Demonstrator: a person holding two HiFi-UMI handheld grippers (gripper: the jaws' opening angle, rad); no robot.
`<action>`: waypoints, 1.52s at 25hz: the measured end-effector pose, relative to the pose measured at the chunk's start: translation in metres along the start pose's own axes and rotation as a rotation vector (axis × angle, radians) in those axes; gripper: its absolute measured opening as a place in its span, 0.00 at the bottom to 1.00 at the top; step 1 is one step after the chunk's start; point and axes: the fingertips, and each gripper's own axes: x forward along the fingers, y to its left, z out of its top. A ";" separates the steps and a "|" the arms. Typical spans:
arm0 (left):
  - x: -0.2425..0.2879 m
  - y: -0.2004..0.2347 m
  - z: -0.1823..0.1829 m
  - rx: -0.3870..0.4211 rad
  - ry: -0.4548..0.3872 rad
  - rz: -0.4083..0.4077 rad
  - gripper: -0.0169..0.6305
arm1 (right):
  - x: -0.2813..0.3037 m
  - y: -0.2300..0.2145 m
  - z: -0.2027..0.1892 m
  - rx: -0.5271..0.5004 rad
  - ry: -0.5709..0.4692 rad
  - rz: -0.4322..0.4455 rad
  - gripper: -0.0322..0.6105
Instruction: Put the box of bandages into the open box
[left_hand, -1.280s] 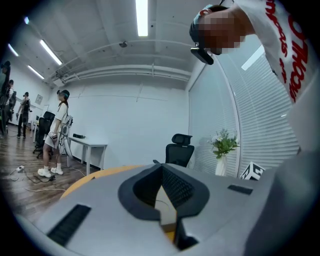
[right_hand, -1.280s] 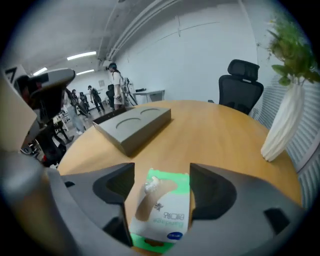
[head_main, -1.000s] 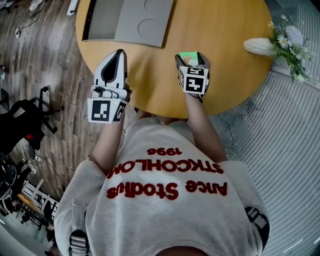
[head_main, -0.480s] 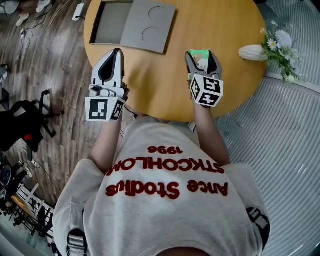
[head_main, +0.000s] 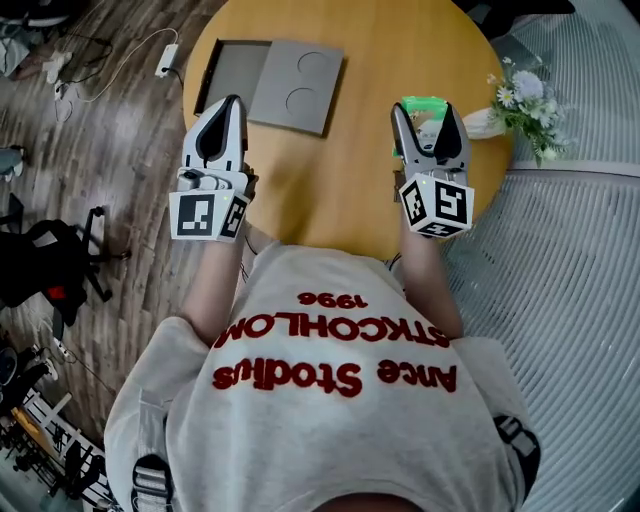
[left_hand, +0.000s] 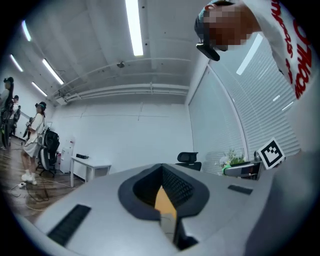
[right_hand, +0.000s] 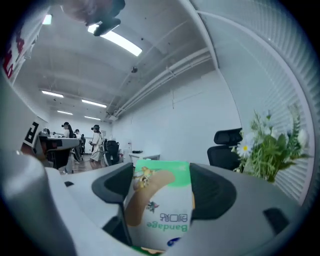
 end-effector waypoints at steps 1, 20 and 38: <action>0.001 0.001 0.006 -0.002 -0.010 0.004 0.04 | -0.005 0.000 0.011 -0.009 -0.025 -0.001 0.59; -0.001 -0.001 0.077 0.085 -0.123 0.028 0.04 | -0.025 0.027 0.123 -0.079 -0.268 0.082 0.59; -0.129 0.072 0.065 0.125 -0.045 0.387 0.04 | 0.021 0.181 0.079 0.038 -0.193 0.506 0.59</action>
